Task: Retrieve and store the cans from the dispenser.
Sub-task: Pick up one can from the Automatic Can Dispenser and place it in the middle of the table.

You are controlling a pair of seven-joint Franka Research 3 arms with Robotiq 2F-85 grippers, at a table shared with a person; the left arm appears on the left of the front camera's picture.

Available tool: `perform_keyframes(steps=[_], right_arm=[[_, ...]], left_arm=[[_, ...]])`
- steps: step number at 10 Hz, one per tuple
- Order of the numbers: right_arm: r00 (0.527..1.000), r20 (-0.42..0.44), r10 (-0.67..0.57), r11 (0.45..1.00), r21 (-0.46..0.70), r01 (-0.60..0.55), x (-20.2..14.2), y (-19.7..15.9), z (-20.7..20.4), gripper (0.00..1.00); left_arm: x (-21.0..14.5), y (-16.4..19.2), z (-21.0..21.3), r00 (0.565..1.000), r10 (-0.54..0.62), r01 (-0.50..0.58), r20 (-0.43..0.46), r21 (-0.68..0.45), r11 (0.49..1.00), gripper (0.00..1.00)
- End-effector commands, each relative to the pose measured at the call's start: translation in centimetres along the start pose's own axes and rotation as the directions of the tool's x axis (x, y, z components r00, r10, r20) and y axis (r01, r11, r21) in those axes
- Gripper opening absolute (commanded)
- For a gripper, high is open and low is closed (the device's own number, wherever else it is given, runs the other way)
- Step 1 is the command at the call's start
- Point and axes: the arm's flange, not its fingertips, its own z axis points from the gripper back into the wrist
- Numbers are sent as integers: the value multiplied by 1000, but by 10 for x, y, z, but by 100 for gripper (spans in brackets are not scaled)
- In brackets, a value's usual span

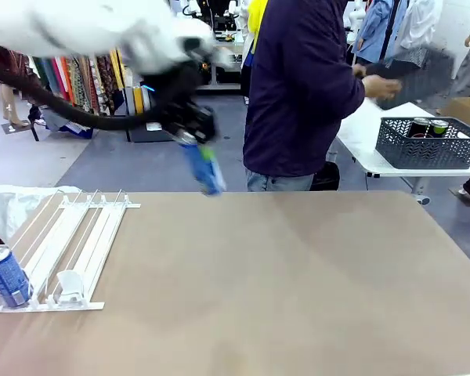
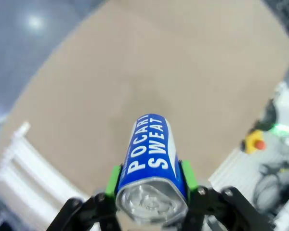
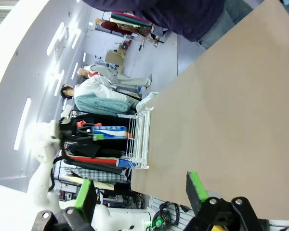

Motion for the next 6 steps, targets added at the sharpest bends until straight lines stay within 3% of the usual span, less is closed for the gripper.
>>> perform_keyframes(steps=[1, 2, 4, 6], right_arm=[[1000, 8, 25, 999, 23, -26, 3, 2, 1, 100], [1000, 8, 25, 999, 23, -26, 3, 2, 1, 100], [1000, 8, 25, 999, 23, -26, 3, 2, 1, 100], [1000, 8, 25, 999, 23, -26, 3, 2, 1, 100]], left_arm=[[31, -12, -40, 988, -121, 127, -97, 57, 990, 0], [34, -21, -71, 984, -142, 150, -104, 78, 986, 0], [38, -39, -135, 936, -319, 321, -148, -12, 947, 0], [39, -47, -176, 905, -396, 401, -153, 1, 916, 0]])
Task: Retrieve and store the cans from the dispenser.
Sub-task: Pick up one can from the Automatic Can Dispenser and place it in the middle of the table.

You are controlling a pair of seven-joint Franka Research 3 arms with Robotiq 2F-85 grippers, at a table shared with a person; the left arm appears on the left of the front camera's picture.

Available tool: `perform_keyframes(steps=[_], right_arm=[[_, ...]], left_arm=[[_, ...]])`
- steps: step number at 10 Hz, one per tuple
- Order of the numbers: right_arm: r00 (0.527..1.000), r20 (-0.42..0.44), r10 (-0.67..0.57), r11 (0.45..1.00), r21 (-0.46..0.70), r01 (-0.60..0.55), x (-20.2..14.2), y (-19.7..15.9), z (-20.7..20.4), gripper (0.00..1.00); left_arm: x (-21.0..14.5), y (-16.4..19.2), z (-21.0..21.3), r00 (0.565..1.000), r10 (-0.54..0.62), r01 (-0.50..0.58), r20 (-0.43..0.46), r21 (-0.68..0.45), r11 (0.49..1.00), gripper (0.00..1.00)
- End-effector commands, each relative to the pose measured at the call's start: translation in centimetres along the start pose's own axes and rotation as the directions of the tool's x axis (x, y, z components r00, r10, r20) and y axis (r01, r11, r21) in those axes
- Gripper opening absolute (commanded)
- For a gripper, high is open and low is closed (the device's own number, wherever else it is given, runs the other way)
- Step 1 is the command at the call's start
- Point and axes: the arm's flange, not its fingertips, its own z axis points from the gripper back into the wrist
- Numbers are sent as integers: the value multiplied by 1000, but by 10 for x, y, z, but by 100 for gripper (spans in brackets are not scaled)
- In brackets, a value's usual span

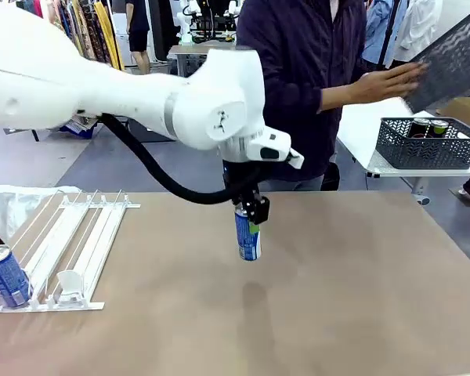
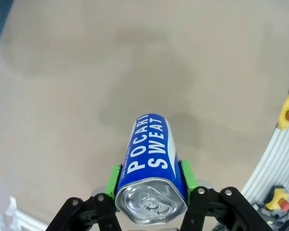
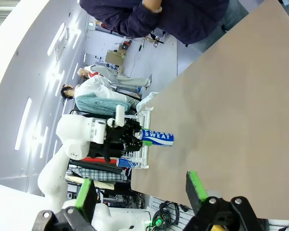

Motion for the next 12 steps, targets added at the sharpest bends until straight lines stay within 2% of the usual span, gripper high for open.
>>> perform_keyframes(steps=[1, 5, 6, 7, 8, 11, 12], right_arm=[[1000, 8, 26, 999, 23, -26, 3, 2, 1, 100], [1000, 8, 26, 999, 23, -26, 3, 2, 1, 100], [1000, 8, 26, 999, 23, -26, 3, 2, 1, 100], [1000, 8, 26, 999, 23, -26, 3, 2, 1, 100], [1000, 8, 26, 999, 23, -26, 3, 2, 1, 100], [1000, 8, 26, 999, 23, -26, 3, 2, 1, 100], [1000, 8, 26, 999, 23, -26, 3, 2, 1, 100]], left_arm=[[1, 2, -12, 998, -57, 58, -3, 50, 997, 0], [0, 6, -21, 999, -38, 38, -37, -14, 999, 0], [0, 7, -22, 999, -40, 39, -36, -32, 999, 12], [0, 7, -22, 998, -45, 44, -41, -40, 998, 63], [0, 7, -22, 998, -47, 45, -45, -45, 998, 100], [-3, 12, -13, 1000, -20, 19, -19, -19, 1000, 100], [-5, 11, 6, 1000, -13, 13, 21, -29, 999, 100]])
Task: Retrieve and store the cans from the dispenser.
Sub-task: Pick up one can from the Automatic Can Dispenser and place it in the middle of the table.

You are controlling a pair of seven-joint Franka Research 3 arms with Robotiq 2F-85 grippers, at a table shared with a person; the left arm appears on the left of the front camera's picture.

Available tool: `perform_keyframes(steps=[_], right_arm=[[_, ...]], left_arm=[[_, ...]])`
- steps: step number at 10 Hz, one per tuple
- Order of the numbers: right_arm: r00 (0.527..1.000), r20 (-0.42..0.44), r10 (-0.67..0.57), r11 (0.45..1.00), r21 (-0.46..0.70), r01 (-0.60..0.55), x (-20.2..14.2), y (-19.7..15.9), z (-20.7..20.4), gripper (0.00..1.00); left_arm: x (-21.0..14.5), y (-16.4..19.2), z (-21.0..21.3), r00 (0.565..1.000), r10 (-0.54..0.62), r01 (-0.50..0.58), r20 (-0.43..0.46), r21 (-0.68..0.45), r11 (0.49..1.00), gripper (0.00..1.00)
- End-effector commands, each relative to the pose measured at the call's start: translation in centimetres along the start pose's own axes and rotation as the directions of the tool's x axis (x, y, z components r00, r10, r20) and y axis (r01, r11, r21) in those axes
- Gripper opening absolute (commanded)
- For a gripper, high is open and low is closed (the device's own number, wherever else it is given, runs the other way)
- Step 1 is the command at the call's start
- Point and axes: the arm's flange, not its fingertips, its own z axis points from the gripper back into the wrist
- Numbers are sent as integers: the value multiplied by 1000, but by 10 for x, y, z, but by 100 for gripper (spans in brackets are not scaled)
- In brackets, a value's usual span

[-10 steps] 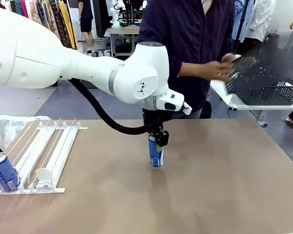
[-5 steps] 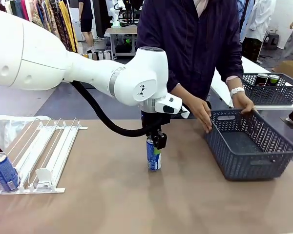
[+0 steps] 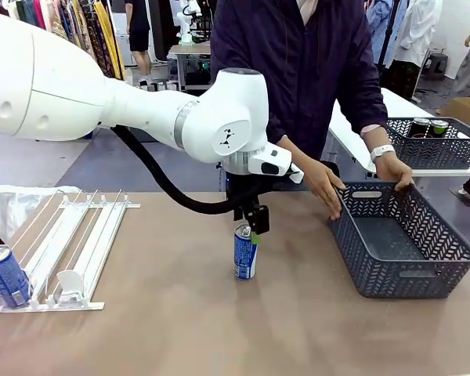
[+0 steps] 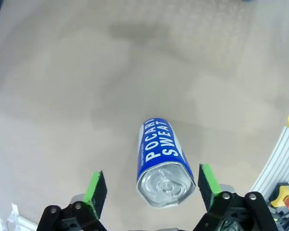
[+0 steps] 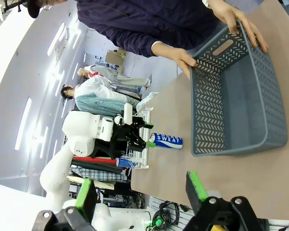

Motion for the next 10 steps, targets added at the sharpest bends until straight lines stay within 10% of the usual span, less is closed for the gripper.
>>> perform_keyframes(steps=[1, 5, 10], right_arm=[[1000, 9, 26, 999, 23, -26, 3, 2, 1, 100], [1000, 9, 26, 999, 23, -26, 3, 2, 1, 100], [1000, 9, 26, 999, 23, -26, 3, 2, 1, 100]], left_arm=[[-16, -2, 54, 995, 11, -8, 99, -24, 1000, 100], [-132, 34, 212, 924, 185, -119, 335, -208, 971, 100], [-416, 70, 271, 603, 643, -368, 472, -551, 749, 100]])
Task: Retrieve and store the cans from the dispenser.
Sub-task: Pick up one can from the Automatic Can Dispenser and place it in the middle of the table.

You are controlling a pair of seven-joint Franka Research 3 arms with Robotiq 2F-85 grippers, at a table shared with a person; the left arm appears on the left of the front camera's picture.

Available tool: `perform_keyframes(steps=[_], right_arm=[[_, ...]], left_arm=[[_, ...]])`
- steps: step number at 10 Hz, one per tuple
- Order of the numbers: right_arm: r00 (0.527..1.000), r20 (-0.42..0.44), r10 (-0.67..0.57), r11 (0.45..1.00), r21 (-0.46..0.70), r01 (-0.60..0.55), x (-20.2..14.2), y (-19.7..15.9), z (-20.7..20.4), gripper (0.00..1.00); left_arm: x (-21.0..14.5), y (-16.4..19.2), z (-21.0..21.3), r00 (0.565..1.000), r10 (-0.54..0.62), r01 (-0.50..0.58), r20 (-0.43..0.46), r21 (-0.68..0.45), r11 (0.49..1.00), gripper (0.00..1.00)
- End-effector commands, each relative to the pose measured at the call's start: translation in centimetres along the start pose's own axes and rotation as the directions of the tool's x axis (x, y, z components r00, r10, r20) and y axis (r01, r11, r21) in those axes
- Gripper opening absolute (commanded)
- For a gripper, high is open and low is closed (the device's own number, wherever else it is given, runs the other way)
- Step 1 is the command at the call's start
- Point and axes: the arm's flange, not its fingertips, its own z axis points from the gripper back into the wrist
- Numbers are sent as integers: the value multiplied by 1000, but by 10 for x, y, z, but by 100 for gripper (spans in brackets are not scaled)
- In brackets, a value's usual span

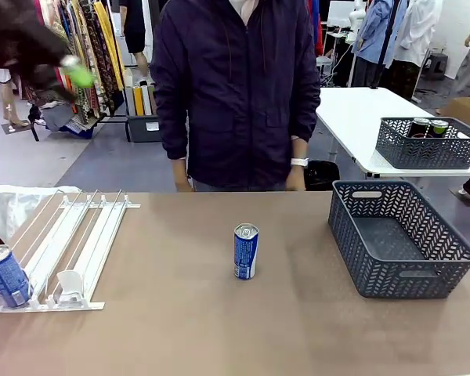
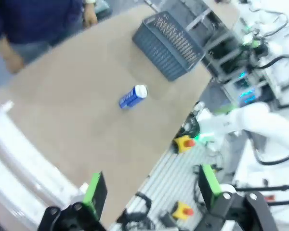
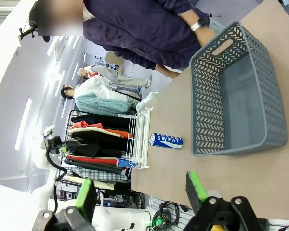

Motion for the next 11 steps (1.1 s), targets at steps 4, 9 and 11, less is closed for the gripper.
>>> perform_keyframes(steps=[4, 9, 11], right_arm=[[1000, 8, 27, 999, 24, -27, 3, 2, 1, 100], [1000, 8, 27, 999, 24, -27, 3, 2, 1, 100], [1000, 8, 27, 999, 24, -27, 3, 2, 1, 100]], left_arm=[[-182, 77, 39, 848, 395, -331, 353, -230, 915, 100], [-200, 87, 47, 854, 411, -351, 319, -228, 908, 100], [-200, 87, 47, 854, 411, -351, 319, -228, 908, 100]])
